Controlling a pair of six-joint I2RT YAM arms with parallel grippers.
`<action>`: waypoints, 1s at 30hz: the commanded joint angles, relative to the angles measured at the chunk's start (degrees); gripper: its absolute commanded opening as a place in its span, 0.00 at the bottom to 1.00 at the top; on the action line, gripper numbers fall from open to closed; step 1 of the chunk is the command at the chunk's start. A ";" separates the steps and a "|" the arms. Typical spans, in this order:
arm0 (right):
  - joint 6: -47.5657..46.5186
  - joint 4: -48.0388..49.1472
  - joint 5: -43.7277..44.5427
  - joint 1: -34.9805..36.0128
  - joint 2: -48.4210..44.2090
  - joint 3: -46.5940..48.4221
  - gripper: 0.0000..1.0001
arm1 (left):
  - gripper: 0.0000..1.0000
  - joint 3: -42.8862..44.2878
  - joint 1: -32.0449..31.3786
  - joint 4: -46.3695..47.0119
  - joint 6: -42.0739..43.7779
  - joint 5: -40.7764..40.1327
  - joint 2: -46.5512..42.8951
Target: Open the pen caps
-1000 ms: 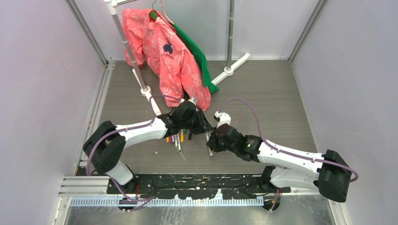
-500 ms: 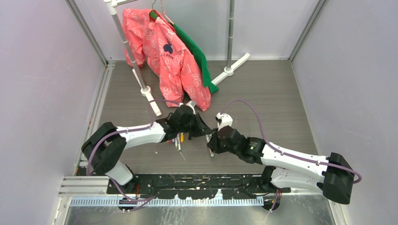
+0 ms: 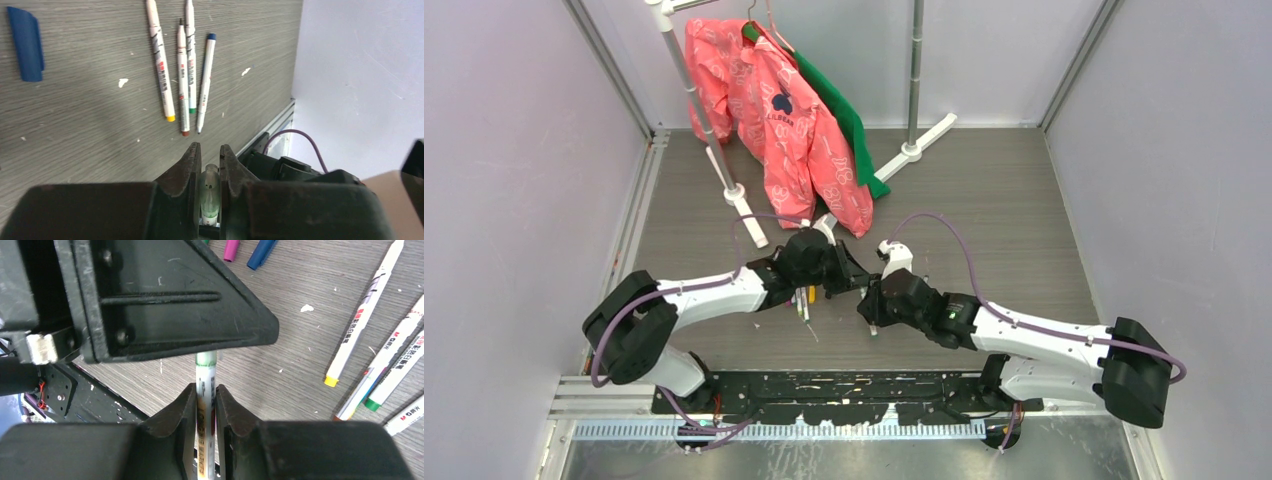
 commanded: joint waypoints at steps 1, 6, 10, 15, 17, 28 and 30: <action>0.01 4.84 1.37 0.33 0.80 1.40 0.26 | 0.00 0.02 -0.58 6.09 -0.81 2.03 -3.12; -0.17 5.44 1.88 0.36 1.20 0.81 0.10 | 0.00 0.22 -0.57 6.43 -0.92 1.86 -3.26; 0.21 4.72 2.12 0.28 0.22 -0.17 0.01 | 0.00 0.15 -0.58 4.32 -0.43 -1.59 -4.23; 1.37 2.98 2.13 0.37 -2.29 -2.29 0.01 | 0.00 2.25 0.08 -0.36 0.65 -8.04 -5.55; 1.77 2.60 2.03 0.52 -3.51 -3.52 0.01 | 0.00 3.20 0.55 -1.42 1.14 -9.09 -5.74; 2.83 1.25 3.08 1.31 -8.10 -6.89 0.01 | 0.00 5.53 5.19 -5.12 2.72 -8.84 -5.37; 2.66 0.64 4.26 1.31 -7.89 -6.17 0.01 | 0.00 5.60 5.22 -5.73 3.68 -9.00 -5.14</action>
